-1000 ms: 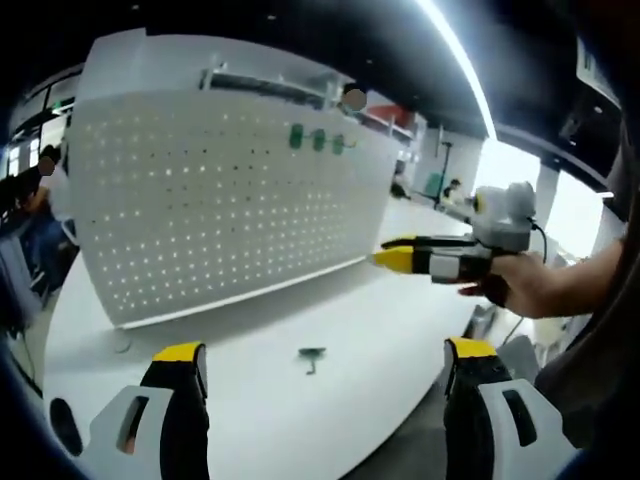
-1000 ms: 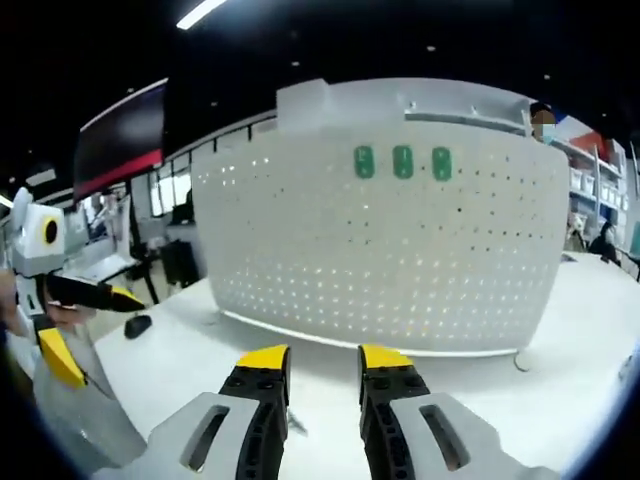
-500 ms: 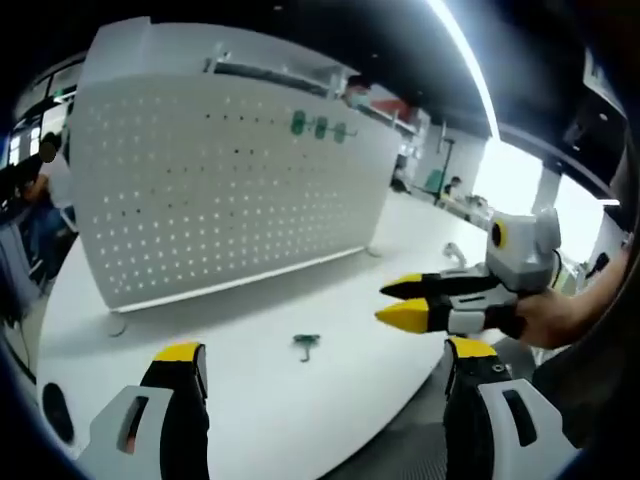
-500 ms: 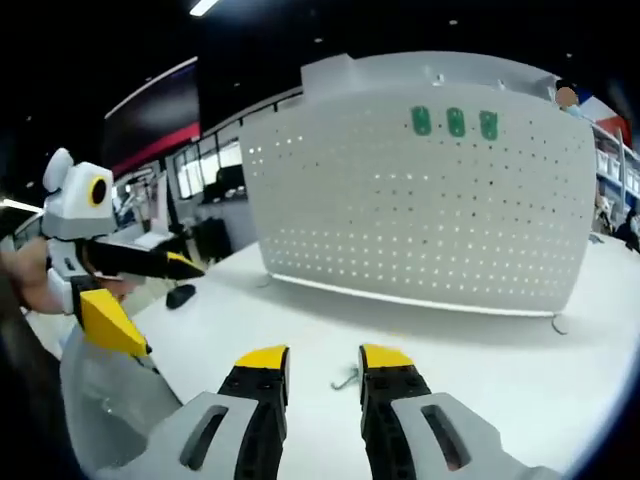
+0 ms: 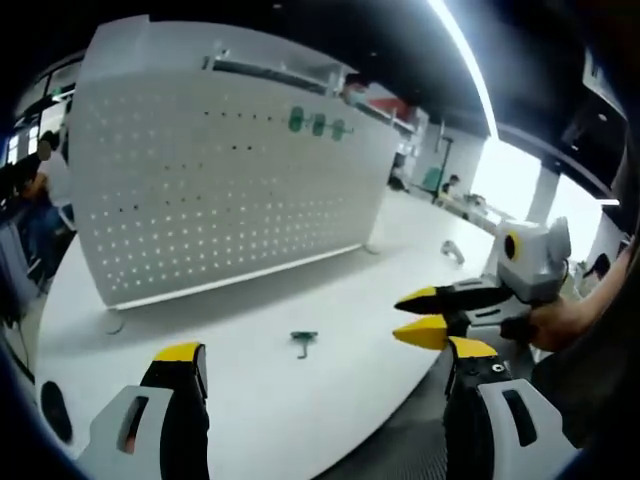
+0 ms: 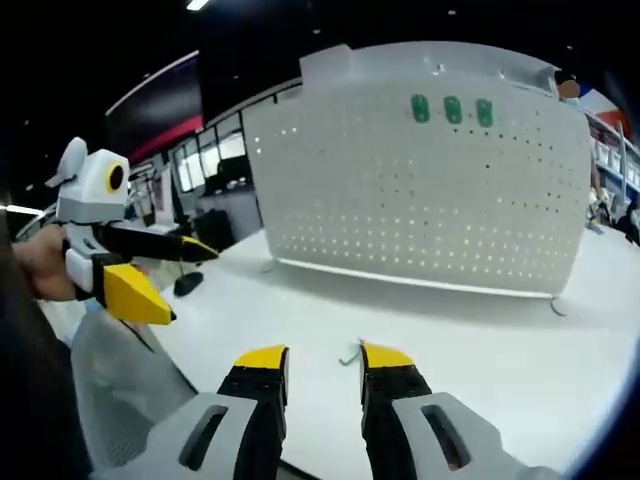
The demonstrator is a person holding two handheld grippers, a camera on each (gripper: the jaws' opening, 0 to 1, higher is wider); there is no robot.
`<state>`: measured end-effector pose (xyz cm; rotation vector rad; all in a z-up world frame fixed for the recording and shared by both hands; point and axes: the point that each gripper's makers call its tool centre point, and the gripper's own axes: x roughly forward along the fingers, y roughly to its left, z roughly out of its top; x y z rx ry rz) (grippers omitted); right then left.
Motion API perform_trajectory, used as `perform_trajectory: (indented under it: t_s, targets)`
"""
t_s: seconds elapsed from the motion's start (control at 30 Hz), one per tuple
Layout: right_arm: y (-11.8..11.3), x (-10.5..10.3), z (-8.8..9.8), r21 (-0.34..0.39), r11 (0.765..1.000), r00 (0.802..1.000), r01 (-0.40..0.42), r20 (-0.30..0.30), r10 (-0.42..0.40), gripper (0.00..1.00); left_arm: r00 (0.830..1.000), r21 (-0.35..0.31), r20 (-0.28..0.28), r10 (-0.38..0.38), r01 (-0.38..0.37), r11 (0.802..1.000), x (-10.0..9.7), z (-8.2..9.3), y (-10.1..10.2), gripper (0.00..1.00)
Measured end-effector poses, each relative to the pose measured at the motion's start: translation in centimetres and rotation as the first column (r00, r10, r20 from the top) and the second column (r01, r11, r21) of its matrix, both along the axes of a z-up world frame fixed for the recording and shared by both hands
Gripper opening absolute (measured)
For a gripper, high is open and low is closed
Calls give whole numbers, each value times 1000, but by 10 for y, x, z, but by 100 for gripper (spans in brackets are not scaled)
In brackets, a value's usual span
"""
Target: Insert the hook assembly into the mounting plate slot until the hook locks in place.
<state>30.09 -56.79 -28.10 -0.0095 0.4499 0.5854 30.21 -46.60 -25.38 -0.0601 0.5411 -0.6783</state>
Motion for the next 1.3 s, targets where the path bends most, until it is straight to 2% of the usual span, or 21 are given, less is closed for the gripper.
perform_trajectory:
  t_s: [0.27, 0.37, 0.47, 0.57, 0.67, 0.73, 0.8, 0.93, 1.03, 1.17, 1.3]
  targets:
    - [1, -10, 1, -18, 999, 999, -37, -17, 37, 27, 1000, -3, -4, 0, 0, 1000, -1, -1, 0, 100]
    - [0, -9, -7, -61, 996, 998, -65, -30, 63, 27, 1000, -3, -10, 1, -1, 1000, -2, -3, 0, 100]
    - [2, 0, -16, -63, 994, 994, -90, -67, 86, 27, 1000, 2, -17, -1, 1, 1000, -3, -5, 1, 100]
    - [4, 11, -23, -92, 988, 990, -126, -71, 119, 27, 1000, 4, -22, 0, 0, 1000, -4, -7, 2, 100]
    - [5, 23, -41, -154, 971, 981, -182, -94, 169, 26, 1000, 7, -28, 1, -1, 1000, -3, -8, 3, 100]
    - [8, 32, -52, -166, 966, 977, -200, -111, 183, 26, 1000, 10, -29, 1, 0, 1000, -2, -8, 4, 100]
    - [14, 37, -63, -180, 953, 963, -244, -159, 217, 26, 999, 12, -33, 5, -4, 1000, -1, -9, 5, 100]
    - [20, 56, -85, -256, 919, 949, -301, -178, 261, 25, 999, 15, -42, 12, -12, 1000, 1, -12, 8, 100]
    - [22, 70, -97, -274, 911, 945, -309, -199, 261, 24, 999, 19, -47, 17, -16, 1000, 2, -14, 10, 100]
    - [26, 87, -106, -315, 886, 935, -342, -209, 287, 24, 998, 21, -55, 29, -28, 999, 2, -17, 14, 100]
    - [28, 101, -116, -314, 884, 927, -347, -255, 274, 20, 997, 23, -67, 35, -33, 999, 3, -21, 17, 100]
